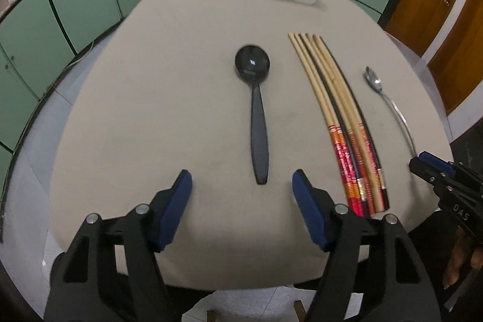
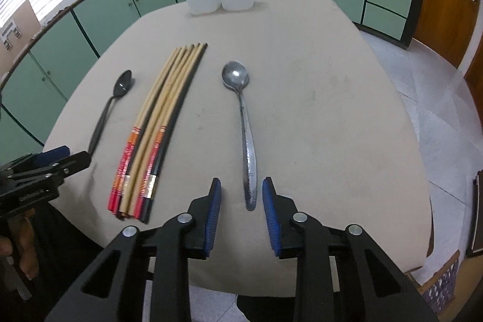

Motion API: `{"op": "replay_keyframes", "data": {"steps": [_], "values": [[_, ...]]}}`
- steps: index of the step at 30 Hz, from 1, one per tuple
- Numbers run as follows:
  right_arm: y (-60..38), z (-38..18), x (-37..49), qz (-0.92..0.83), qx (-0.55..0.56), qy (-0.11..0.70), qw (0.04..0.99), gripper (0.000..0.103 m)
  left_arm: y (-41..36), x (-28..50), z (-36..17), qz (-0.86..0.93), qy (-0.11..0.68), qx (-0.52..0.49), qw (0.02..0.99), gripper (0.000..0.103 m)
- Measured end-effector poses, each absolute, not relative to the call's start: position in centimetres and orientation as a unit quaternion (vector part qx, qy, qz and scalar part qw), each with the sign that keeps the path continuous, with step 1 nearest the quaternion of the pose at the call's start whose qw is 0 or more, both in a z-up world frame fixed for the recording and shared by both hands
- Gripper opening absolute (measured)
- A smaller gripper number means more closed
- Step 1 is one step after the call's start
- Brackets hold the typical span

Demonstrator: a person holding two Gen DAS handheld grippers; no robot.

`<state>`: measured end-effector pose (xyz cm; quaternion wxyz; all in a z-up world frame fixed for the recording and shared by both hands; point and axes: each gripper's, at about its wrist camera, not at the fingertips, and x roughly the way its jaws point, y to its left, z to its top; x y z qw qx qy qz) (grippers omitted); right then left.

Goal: Organize utensils
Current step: 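Grasp the black plastic spoon with the left tool while the right tool grasps the silver spoon, then lift the black spoon with the left tool while the right tool lifts the silver spoon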

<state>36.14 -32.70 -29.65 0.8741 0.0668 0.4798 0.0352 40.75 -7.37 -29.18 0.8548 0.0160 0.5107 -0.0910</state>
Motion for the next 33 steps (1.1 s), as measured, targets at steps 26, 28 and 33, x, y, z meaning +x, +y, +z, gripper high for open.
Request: {"op": "replay_keyframes", "data": {"steps": [26, 28, 33], "values": [[-32.4, -25.4, 36.1, 0.042, 0.060, 0.439, 0.895, 0.010, -7.6, 40.6, -25.6, -0.121, 0.452, 0.003, 0.884, 0.012], [-32.2, -24.5, 36.3, 0.043, 0.059, 0.432, 0.899, 0.010, -7.6, 40.7, -24.9, -0.122, 0.446, 0.004, 0.887, 0.012], [-32.1, -23.0, 36.9, 0.045, 0.053, 0.425, 0.902, 0.010, -7.3, 40.6, -23.4, -0.128, 0.440, 0.005, 0.889, 0.012]]}}
